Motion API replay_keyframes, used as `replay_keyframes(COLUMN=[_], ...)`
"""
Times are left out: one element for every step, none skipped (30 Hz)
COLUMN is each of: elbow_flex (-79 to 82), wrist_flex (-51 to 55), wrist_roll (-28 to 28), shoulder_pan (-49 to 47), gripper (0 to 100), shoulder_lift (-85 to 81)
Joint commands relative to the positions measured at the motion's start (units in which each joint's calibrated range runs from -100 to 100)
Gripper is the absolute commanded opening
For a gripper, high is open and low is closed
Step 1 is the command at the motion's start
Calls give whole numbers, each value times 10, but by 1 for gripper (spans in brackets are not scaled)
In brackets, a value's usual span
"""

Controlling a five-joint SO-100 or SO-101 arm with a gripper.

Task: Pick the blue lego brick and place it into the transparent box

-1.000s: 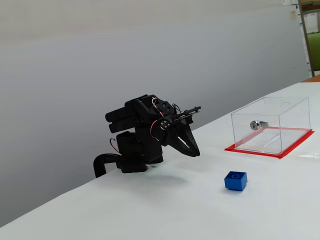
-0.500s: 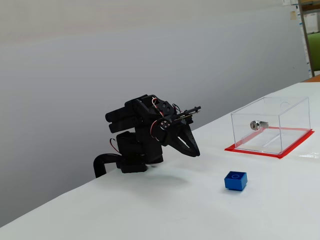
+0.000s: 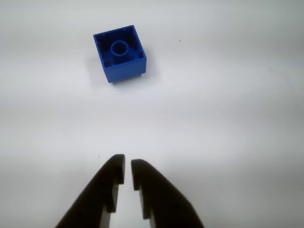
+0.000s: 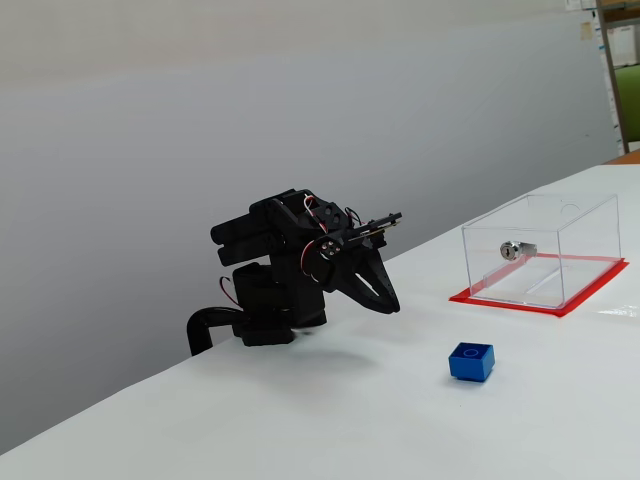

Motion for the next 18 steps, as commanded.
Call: replay_keyframes(elbow_flex=[8, 8, 8, 8, 8, 8, 8, 8, 8, 8, 8, 8, 8, 8, 8, 8, 7, 7], wrist_flex=[1, 1, 0, 0, 0, 0, -1, -1, -1, -1, 0, 0, 0, 0, 0, 0, 0, 0], wrist_roll=[-2, -2, -2, -2, -2, -2, -2, -2, -2, -2, -2, -2, -3, -4, -5, -3, -3, -3], shoulder_pan=[2, 1, 0, -1, -6, -15, -28, -43, -60, -70, -77, -79, -75, -73, -71, -71, -71, -71], gripper=[1, 1, 1, 1, 1, 1, 1, 1, 1, 1, 1, 1, 1, 1, 1, 1, 1, 1], shoulder_lift=[-9, -9, -9, -9, -9, -9, -9, -9, -9, -9, -9, -9, -9, -9, -9, -9, -8, -8])
